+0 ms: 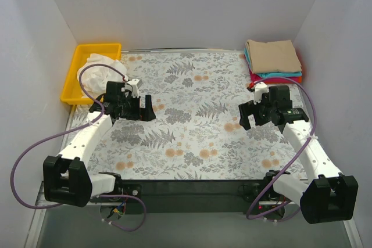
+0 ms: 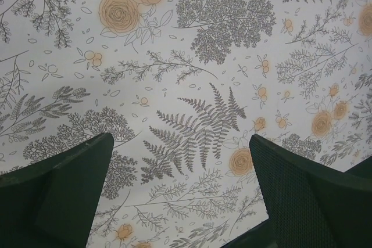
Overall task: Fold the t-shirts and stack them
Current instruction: Grab the tshirt from the pile
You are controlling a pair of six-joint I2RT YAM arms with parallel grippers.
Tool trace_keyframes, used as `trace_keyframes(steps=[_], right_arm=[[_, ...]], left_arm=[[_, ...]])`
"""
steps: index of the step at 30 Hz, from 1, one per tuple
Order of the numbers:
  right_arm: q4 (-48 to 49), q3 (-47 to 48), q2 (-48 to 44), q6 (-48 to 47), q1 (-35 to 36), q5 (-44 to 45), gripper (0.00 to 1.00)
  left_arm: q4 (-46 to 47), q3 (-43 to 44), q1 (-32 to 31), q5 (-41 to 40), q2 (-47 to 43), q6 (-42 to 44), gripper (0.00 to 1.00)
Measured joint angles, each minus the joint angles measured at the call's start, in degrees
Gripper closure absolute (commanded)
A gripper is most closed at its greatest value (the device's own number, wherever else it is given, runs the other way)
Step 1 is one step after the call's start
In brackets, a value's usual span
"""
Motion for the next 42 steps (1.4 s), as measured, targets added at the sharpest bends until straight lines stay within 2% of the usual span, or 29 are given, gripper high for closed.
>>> trace_keyframes(steps=[6, 10, 18, 23, 28, 36, 40, 42], right_arm=[[0.00, 0.00, 0.00, -0.02, 0.00, 1.05, 0.02], [-0.02, 0.00, 0.02, -0.04, 0.00, 1.57, 0.02], [-0.02, 0.00, 0.70, -0.04, 0.00, 1.66, 0.02], [0.00, 0.00, 1.64, -0.07, 0.00, 1.73, 0.02], [-0.02, 0.00, 2.78, -0.07, -0.04, 1.90, 0.02], [-0.02, 0.00, 4.57, -0.07, -0.04, 1.92, 0.02], [0.00, 0.00, 4.70, -0.07, -0.04, 1.92, 0.02], [0.00, 0.00, 4.70, -0.07, -0.04, 1.95, 0.02]], left_arm=[[-2.47, 9.09, 0.04, -0.57, 5.60, 0.31, 0.02], [-3.65, 21.05, 1.31, -1.95, 13.18, 0.35, 0.02], [-5.64, 49.09, 11.85, -4.83, 32.24, 0.28, 0.02], [-5.70, 59.23, 18.05, -8.37, 42.27, 0.35, 0.02], [-5.86, 62.27, 22.51, -11.80, 50.29, 0.76, 0.02], [-6.71, 59.93, 25.64, -15.04, 57.51, 1.18, 0.03], [-5.57, 57.24, 25.55, -15.34, 57.90, 1.07, 0.18], [-5.29, 57.24, 25.57, -15.30, 58.16, 0.48, 0.36]])
